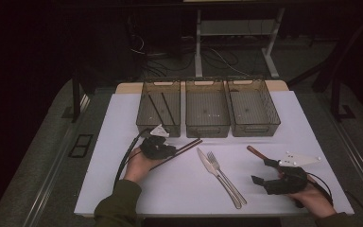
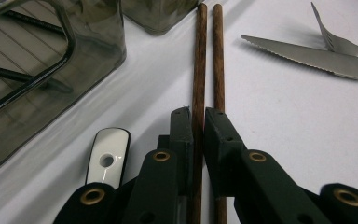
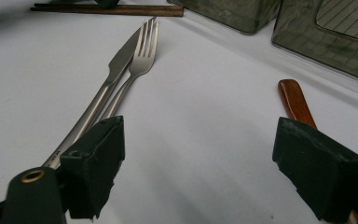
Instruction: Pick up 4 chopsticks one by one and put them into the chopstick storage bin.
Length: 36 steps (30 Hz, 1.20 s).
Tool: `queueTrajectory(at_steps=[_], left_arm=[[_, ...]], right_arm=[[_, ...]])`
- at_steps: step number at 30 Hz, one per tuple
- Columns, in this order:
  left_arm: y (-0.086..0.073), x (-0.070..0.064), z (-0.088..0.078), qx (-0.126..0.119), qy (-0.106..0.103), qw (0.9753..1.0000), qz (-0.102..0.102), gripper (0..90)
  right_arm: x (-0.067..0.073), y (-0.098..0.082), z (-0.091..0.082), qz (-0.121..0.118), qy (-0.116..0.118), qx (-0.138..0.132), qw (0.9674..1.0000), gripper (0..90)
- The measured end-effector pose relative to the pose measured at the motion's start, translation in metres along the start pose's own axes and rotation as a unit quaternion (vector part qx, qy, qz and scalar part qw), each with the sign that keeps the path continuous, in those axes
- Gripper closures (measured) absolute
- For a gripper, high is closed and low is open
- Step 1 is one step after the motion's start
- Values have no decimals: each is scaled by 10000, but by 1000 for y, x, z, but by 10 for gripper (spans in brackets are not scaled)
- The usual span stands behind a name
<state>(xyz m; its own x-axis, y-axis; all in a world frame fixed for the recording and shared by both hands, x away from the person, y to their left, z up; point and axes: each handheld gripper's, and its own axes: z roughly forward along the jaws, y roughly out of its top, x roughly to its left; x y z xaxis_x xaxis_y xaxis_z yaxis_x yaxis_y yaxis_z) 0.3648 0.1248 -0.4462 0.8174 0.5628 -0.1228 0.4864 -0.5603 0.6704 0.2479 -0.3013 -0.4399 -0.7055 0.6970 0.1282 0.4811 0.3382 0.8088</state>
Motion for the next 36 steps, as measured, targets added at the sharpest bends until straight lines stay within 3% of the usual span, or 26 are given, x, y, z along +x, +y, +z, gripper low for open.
queueTrajectory(at_steps=[11, 13, 19, 36], left_arm=[[1, -4, 1, 6, 130, 9999, -110, 827], [2, -4, -1, 74, 110, 9999, -59, 829], [3, -7, -1, 96, 110, 9998, -155, 834], [5, -9, -17, 79, 167, 9997, -183, 838]], right_arm=[[0, 0, 0, -19, -2, -25, 10000, 166], [0, 0, -1, -14, -1, -29, 10000, 166], [0, 0, -1, -26, 6, -33, 10000, 166], [0, 0, -1, -33, 5, -44, 10000, 166]])
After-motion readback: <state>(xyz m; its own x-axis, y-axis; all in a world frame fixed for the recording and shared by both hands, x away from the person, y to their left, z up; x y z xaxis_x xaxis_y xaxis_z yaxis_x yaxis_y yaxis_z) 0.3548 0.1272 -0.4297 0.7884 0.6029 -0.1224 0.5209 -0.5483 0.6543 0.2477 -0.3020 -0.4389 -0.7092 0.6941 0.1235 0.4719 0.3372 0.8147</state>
